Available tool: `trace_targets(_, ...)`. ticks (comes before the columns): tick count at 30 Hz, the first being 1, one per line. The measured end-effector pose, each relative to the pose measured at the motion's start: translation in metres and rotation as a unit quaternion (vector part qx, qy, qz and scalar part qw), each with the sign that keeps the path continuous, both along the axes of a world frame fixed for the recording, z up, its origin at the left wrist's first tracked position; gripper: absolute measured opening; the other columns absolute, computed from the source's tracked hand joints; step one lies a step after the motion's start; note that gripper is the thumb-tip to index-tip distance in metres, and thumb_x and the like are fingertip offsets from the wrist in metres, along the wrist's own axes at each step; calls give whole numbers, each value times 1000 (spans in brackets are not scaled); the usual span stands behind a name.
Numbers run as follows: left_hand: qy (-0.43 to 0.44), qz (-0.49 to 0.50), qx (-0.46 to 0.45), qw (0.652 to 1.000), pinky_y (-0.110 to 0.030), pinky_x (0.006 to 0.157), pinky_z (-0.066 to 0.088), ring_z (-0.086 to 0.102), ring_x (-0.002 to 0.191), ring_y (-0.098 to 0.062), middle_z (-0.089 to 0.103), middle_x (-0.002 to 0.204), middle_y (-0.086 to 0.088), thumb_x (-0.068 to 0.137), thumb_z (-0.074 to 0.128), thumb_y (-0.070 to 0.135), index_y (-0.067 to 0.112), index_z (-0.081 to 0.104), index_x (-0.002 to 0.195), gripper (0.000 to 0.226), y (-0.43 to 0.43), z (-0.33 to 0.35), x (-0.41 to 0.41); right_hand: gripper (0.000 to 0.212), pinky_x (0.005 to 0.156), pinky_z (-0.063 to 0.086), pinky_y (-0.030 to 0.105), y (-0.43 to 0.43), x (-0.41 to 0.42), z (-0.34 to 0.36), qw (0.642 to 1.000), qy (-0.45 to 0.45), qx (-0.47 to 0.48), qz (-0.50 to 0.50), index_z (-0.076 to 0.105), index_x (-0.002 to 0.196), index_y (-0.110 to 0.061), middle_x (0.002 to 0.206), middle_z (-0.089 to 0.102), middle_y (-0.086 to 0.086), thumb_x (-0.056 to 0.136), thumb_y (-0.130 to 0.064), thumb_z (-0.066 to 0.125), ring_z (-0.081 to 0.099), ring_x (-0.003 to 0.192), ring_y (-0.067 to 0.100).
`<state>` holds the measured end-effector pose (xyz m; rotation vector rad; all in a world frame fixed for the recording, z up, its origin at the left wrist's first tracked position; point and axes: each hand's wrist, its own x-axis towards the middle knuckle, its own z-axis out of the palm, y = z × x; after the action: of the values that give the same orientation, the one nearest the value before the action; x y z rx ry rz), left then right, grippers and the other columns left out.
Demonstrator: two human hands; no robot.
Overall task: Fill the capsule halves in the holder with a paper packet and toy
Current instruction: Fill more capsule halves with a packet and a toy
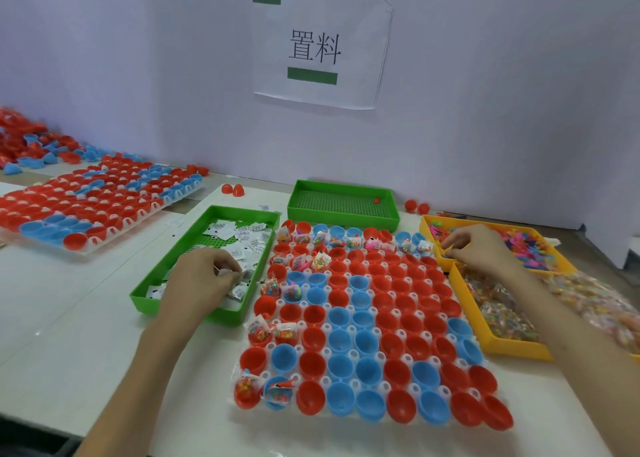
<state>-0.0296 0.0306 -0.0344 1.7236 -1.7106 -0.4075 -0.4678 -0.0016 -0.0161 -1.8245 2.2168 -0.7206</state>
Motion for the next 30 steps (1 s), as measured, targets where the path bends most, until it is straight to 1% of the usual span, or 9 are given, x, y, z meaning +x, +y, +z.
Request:
trace_targets(3,20,20,-29,999,-31,62,51,60,69,-10,66,74,9,84,77,11,29,71,74,21,2,-2,0,21,60,39,21,4,0,-6,998,-12,-51,-41,73,78,-23,90,69,1,86,-4,72,57,77,8)
trace_targets(6,36,34,-61,997,-30,59,50,60,64,-12,67,74,9,84,74,8,29,72,79,22,2,-4,0,16,70,43,27,4,2,-5,996,2,-87,-37,75,91,-21,101,69,-1,93,-9,64,57,82,8)
trace_targets(9,48,43,-76,995,-24,54,41,57,58,-10,68,80,9,85,75,9,30,73,86,21,2,-6,-1,16,71,40,25,1,1,3,998,25,21,47,76,106,-16,110,69,-3,96,-18,63,57,89,8)
trace_targets(11,55,57,-89,993,-22,52,39,57,55,-10,69,84,6,86,75,9,26,75,91,18,2,-7,-3,16,68,41,23,-4,2,8,995,32,72,57,77,102,-14,110,71,-1,96,-17,63,58,87,7)
trace_targets(17,102,71,-122,985,-32,67,50,62,62,-15,71,86,-1,86,73,5,19,75,94,16,7,-8,-3,16,72,47,23,-17,5,16,992,61,103,36,78,102,-12,110,73,3,88,-8,71,62,87,10)
trace_targets(20,124,82,-140,979,-29,71,49,62,72,-7,71,87,-2,86,74,5,17,74,97,16,10,-2,-3,17,72,48,24,-13,1,14,994,51,87,33,79,104,-13,110,74,3,89,-11,72,63,88,10)
trace_targets(24,238,85,-126,959,-33,82,55,68,82,-14,73,91,-5,84,77,3,16,73,103,24,21,10,-2,19,87,53,39,-4,-3,18,997,70,12,-11,78,109,-15,109,75,4,97,-15,63,67,93,19)
trace_targets(27,352,57,-123,926,-23,73,55,72,80,-14,75,88,-1,83,77,7,21,75,98,21,38,25,-11,20,79,42,29,5,4,33,997,18,-72,-8,77,108,-12,110,74,7,99,-14,59,61,89,15)
trace_targets(30,461,-6,-130,878,-20,69,59,74,78,-19,76,82,-3,82,75,12,19,77,88,9,63,47,-35,14,74,44,23,27,32,54,980,-119,-152,34,77,94,-22,99,76,-1,96,-15,64,65,87,10)
